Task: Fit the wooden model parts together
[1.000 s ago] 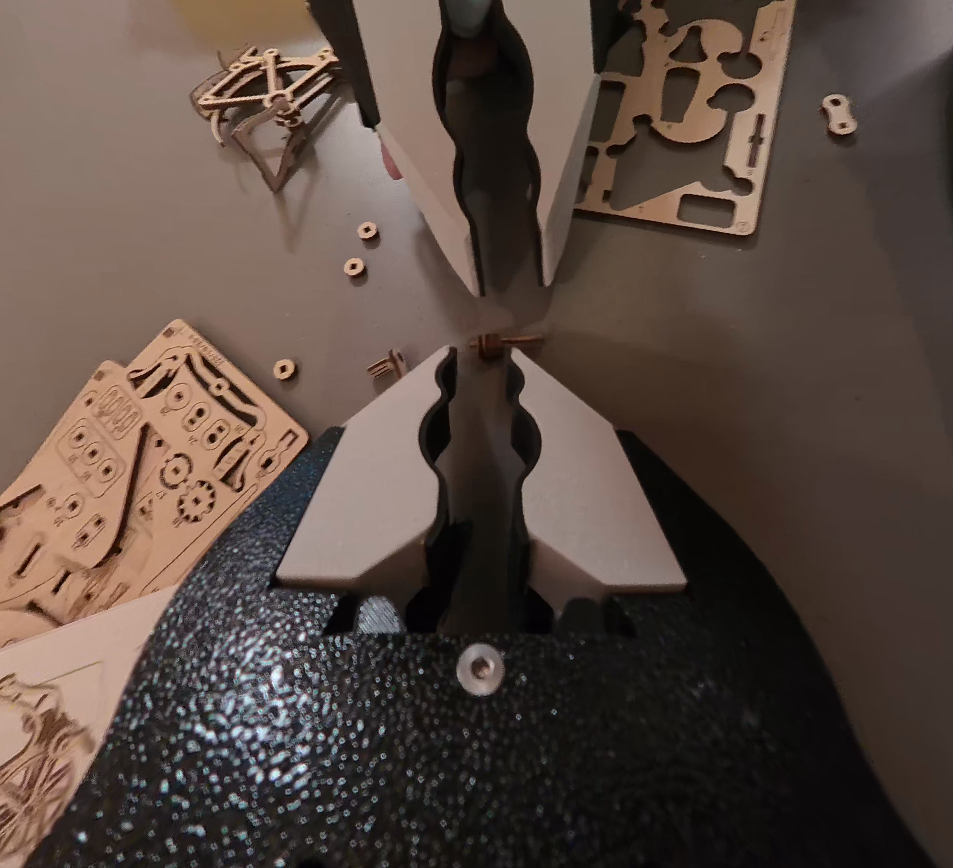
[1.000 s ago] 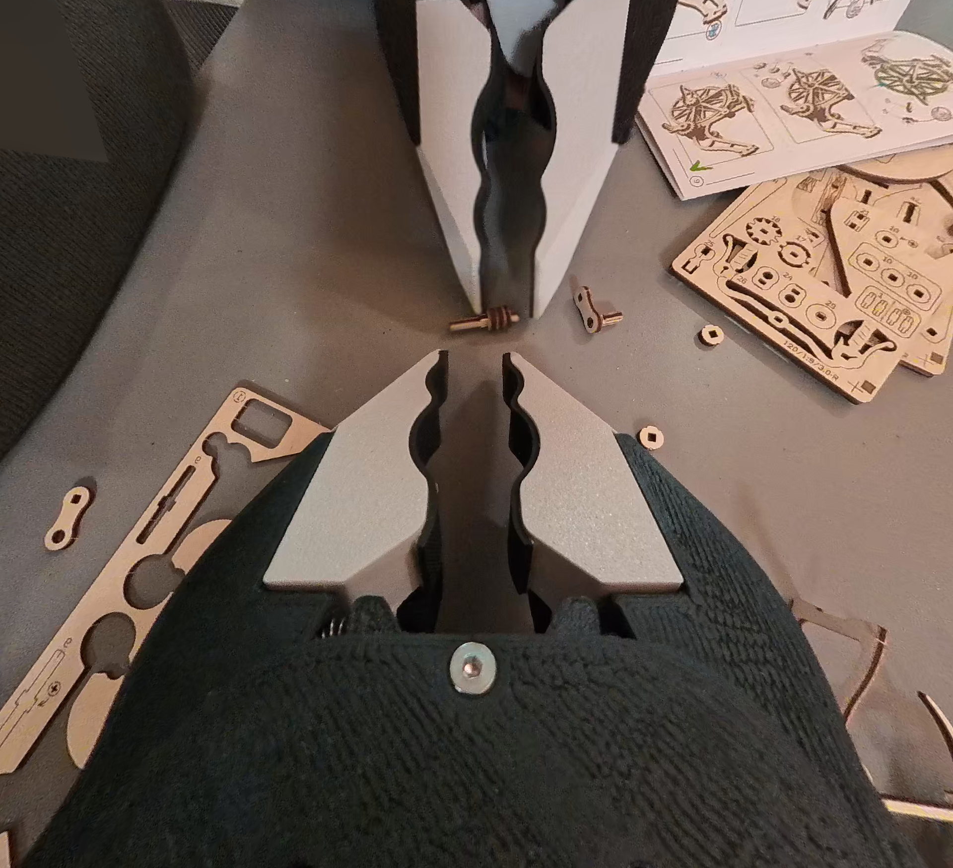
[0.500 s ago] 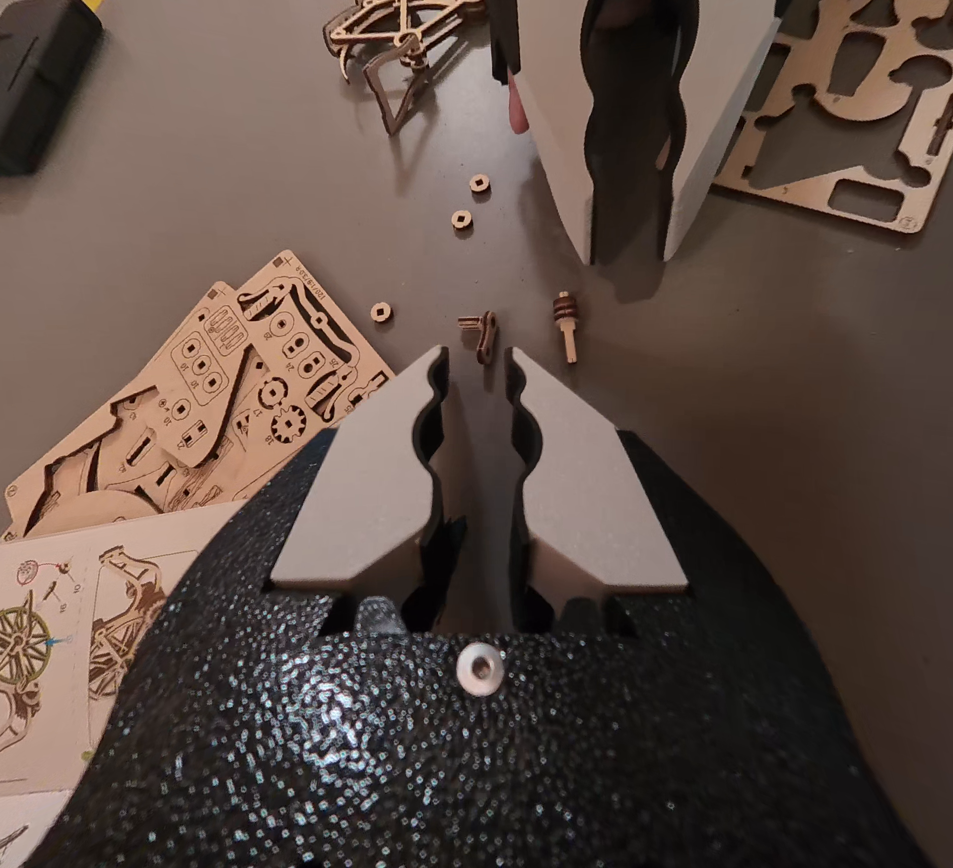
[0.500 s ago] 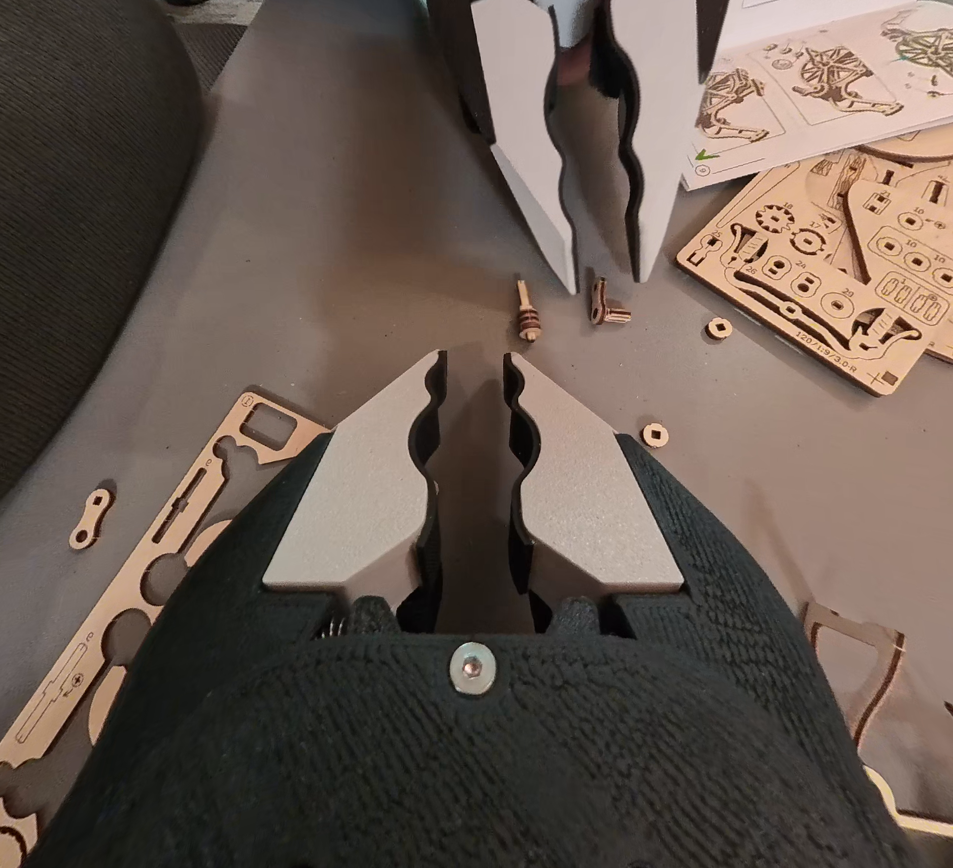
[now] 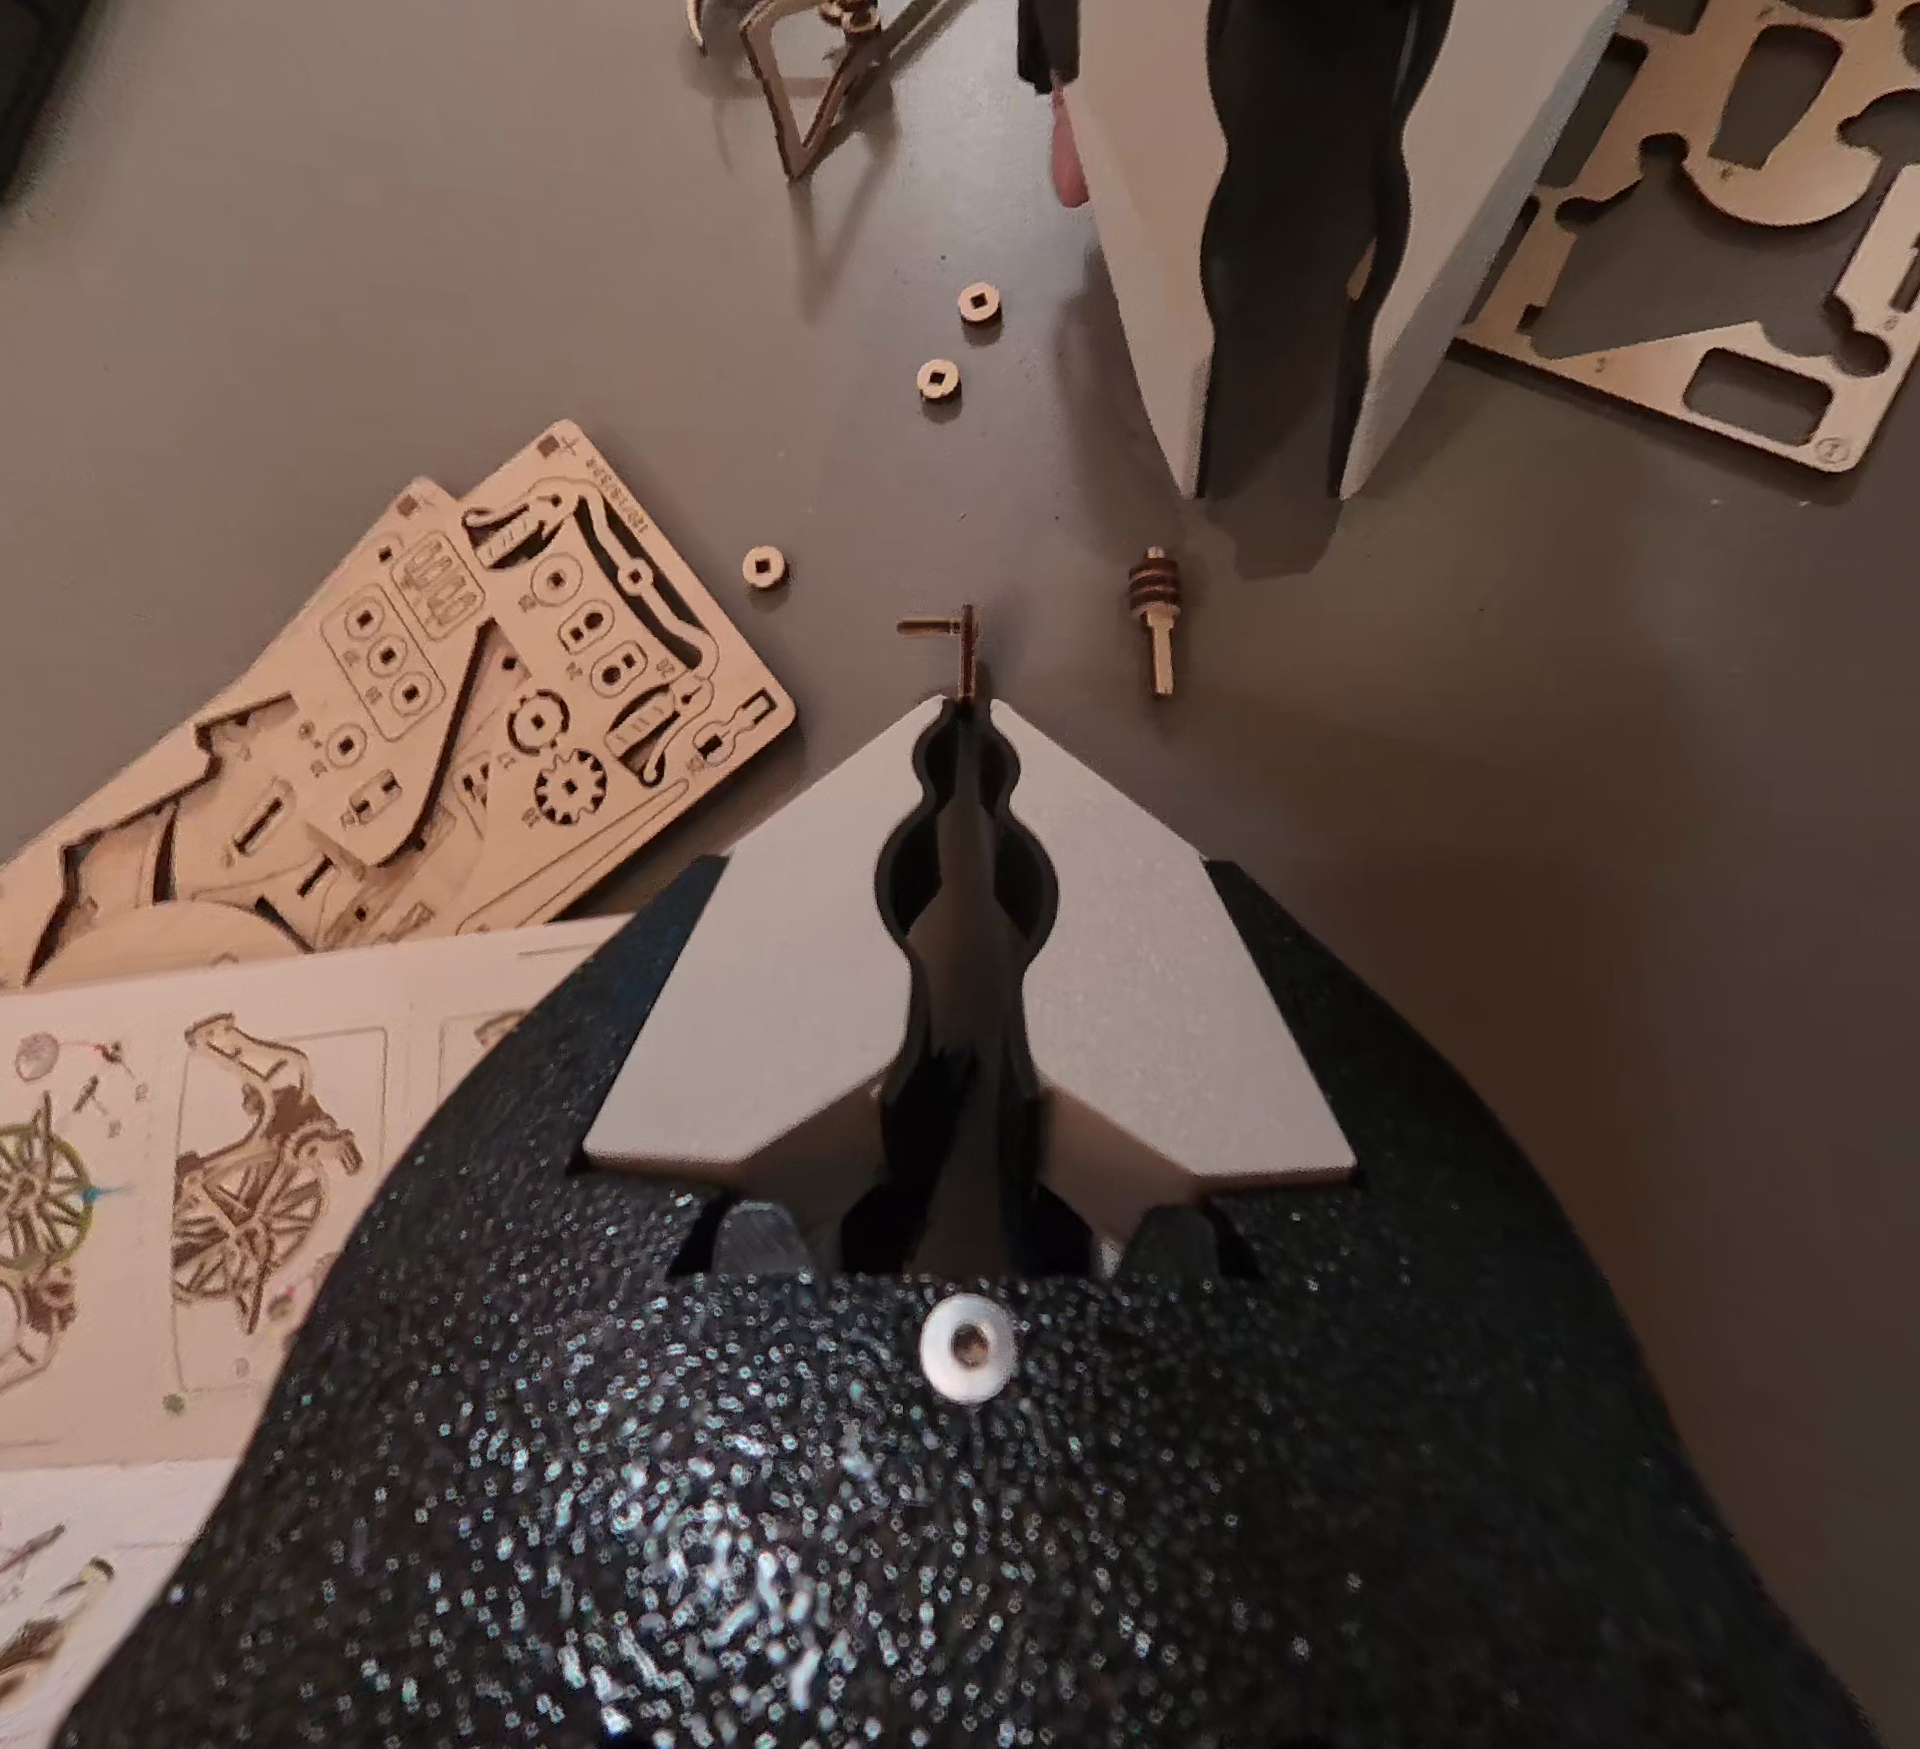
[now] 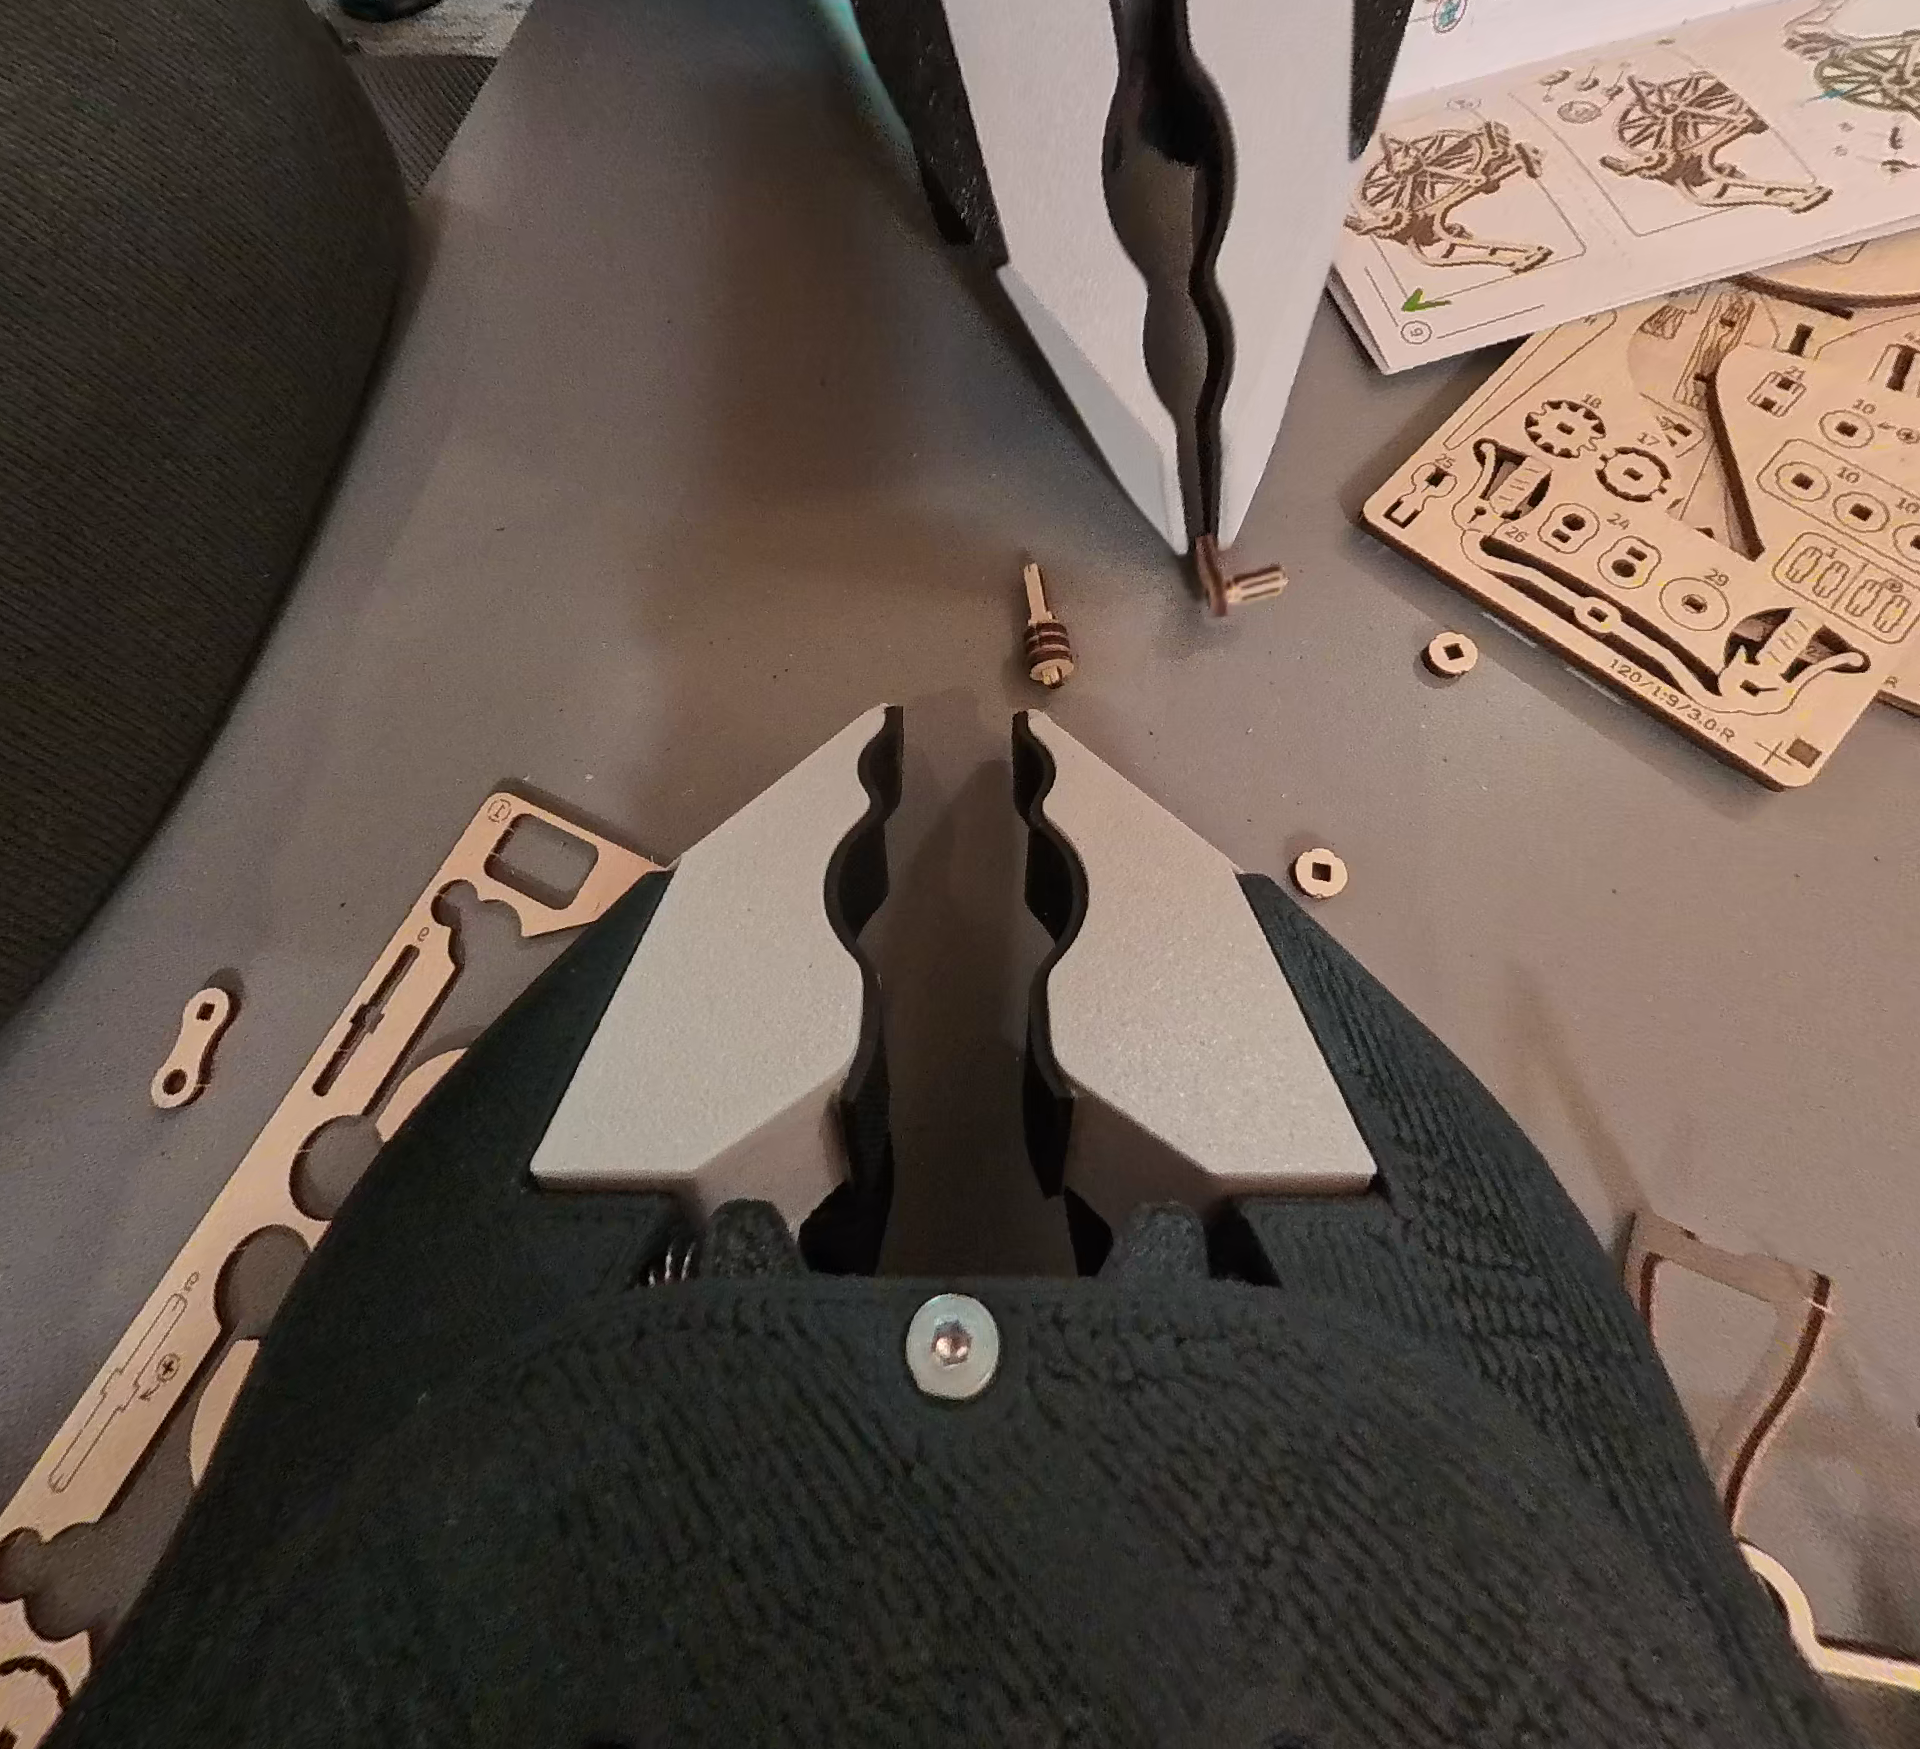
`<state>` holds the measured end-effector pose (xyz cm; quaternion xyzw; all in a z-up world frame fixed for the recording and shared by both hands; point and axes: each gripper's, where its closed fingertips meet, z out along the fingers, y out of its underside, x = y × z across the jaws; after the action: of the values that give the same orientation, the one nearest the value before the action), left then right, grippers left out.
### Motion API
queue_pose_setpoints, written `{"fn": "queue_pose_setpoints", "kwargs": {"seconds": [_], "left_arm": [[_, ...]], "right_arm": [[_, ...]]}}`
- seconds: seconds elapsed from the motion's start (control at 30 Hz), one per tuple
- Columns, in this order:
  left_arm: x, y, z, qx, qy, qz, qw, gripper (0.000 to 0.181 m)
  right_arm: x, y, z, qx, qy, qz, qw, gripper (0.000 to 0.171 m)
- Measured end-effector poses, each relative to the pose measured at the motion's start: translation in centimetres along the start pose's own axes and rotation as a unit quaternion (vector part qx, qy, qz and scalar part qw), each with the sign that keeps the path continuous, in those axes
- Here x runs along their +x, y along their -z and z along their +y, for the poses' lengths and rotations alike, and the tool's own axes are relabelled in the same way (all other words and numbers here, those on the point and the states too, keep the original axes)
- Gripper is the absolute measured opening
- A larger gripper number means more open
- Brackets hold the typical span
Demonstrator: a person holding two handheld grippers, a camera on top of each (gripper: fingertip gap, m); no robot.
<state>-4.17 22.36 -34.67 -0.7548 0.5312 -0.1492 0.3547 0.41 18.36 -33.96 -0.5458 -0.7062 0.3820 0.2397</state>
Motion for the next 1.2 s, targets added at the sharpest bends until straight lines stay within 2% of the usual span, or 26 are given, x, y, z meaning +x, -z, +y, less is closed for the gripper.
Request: {"fn": "queue_pose_setpoints", "kwargs": {"seconds": [0.03,0.37,0.73,1.03,1.1,1.2], "left_arm": [[0.1,0.1,0.1,-0.005,0.012,0.008,1.0,0.001],[1.6,1.4,1.1,-0.034,0.022,0.077,0.996,0.001],[1.5,1.6,1.5,-0.051,0.049,0.066,0.995,0.019],[3.5,1.7,0.9,-0.044,0.061,0.114,0.991,0.013],[2.6,2.0,1.0,-0.047,0.056,0.093,0.993,0.013],[1.5,2.5,-0.3,-0.004,0.057,0.074,0.996,0.013]], "right_arm": [[0.0,0.0,0.0,0.0,0.0,0.0,1.0,0.02],[0.0,-0.1,0.1,-0.003,-0.003,-0.004,1.0,0.019],[0.0,-0.1,0.1,-0.004,-0.007,-0.007,1.0,0.019],[0.1,0.0,0.0,0.0,-0.01,-0.007,1.0,0.019],[0.1,0.0,-0.1,0.001,-0.01,-0.006,1.0,0.019],[0.4,0.1,-0.2,0.006,-0.012,0.003,1.0,0.019]]}}
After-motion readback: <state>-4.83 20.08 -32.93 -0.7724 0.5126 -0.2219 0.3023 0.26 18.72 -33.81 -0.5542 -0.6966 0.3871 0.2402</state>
